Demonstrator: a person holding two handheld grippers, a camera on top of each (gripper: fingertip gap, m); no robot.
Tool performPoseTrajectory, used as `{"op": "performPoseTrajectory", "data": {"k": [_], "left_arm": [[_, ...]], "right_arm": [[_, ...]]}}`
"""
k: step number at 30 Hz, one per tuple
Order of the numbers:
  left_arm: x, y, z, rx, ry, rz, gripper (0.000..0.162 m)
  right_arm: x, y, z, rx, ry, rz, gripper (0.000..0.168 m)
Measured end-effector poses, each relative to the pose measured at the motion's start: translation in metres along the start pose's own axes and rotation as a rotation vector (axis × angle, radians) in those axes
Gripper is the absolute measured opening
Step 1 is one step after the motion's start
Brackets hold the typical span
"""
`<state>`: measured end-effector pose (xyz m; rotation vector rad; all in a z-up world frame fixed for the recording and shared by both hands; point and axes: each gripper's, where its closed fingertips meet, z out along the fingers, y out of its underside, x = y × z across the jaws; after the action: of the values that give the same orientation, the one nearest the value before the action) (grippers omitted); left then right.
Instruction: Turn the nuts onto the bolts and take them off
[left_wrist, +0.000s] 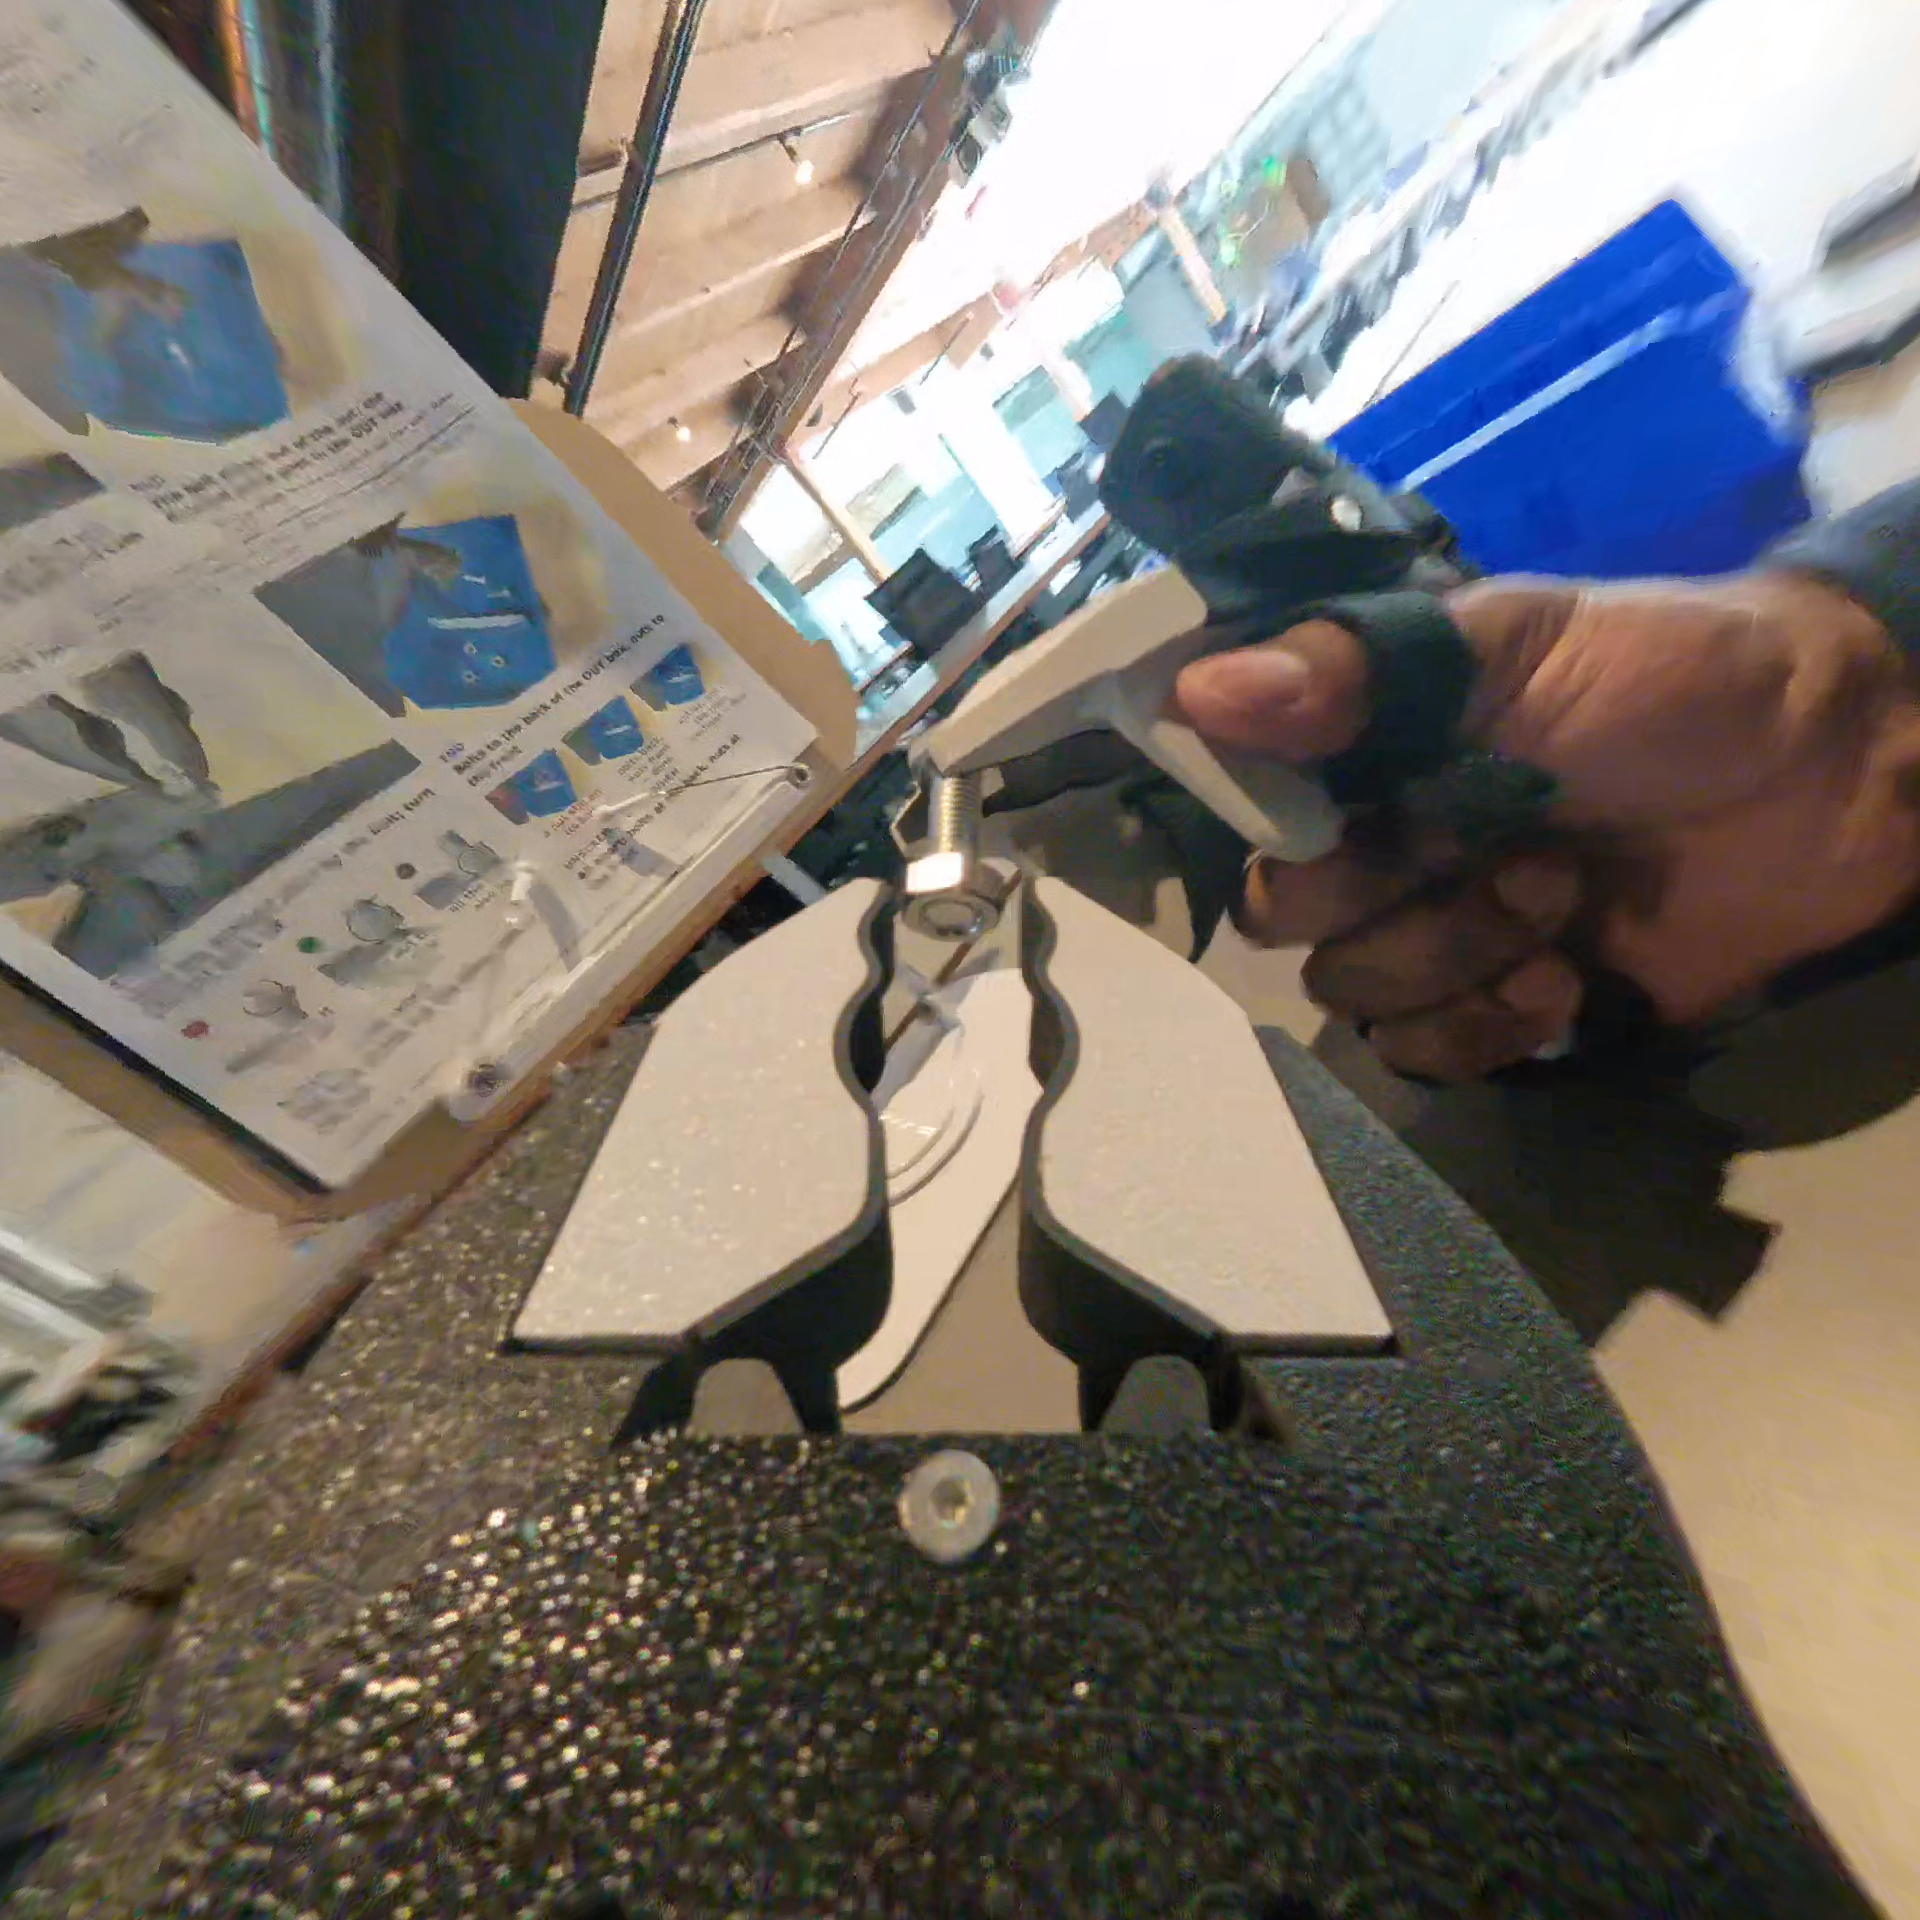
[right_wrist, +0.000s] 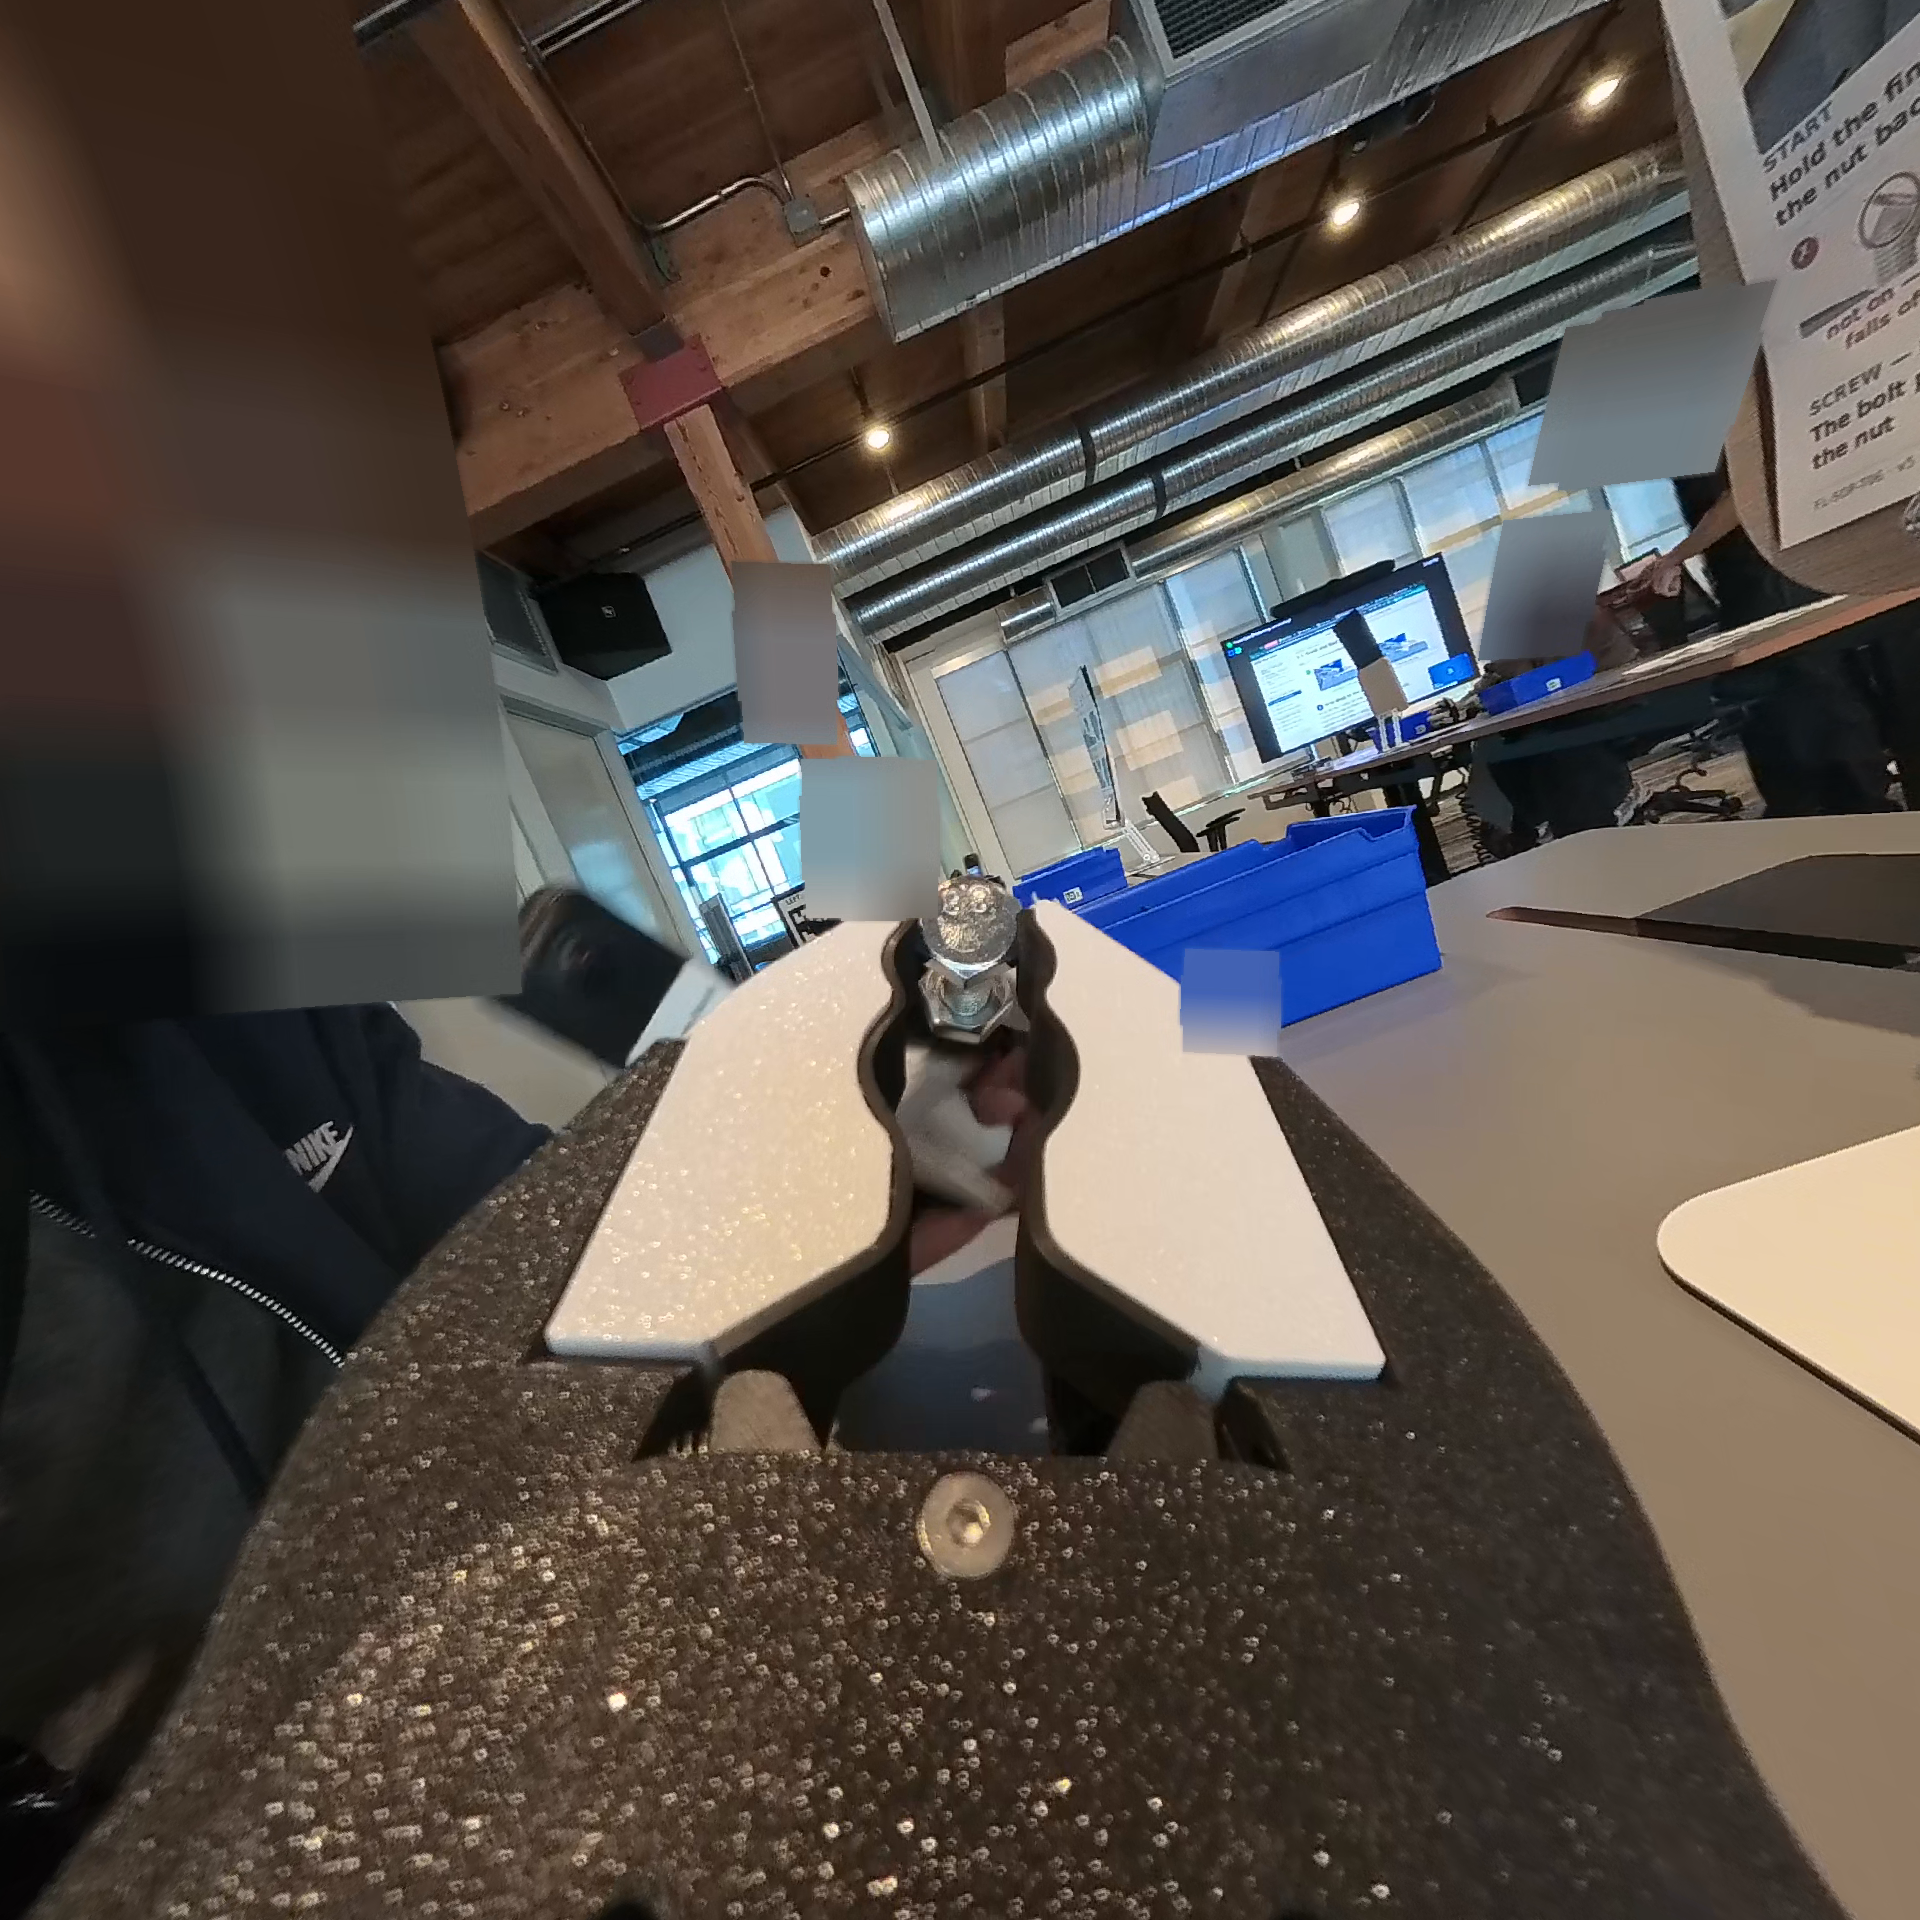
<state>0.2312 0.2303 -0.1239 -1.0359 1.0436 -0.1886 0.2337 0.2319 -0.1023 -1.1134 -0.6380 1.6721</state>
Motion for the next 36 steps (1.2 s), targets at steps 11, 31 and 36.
{"op": "performPoseTrajectory", "data": {"k": [11, 31, 36], "left_arm": [[-0.006, -0.003, 0.000, 0.163, 0.323, -1.080, 0.042], [0.005, -0.004, 0.002, 0.047, 0.061, -0.203, 0.038], [0.002, -0.003, 0.004, 0.113, 0.207, -0.739, 0.045]], "right_arm": [[0.002, -0.003, -0.002, 0.007, 0.008, -0.001, 0.017], [0.000, 0.000, 0.000, 0.001, 0.003, -0.001, 0.017], [0.002, -0.002, -0.002, 0.010, 0.006, 0.003, 0.017]]}}
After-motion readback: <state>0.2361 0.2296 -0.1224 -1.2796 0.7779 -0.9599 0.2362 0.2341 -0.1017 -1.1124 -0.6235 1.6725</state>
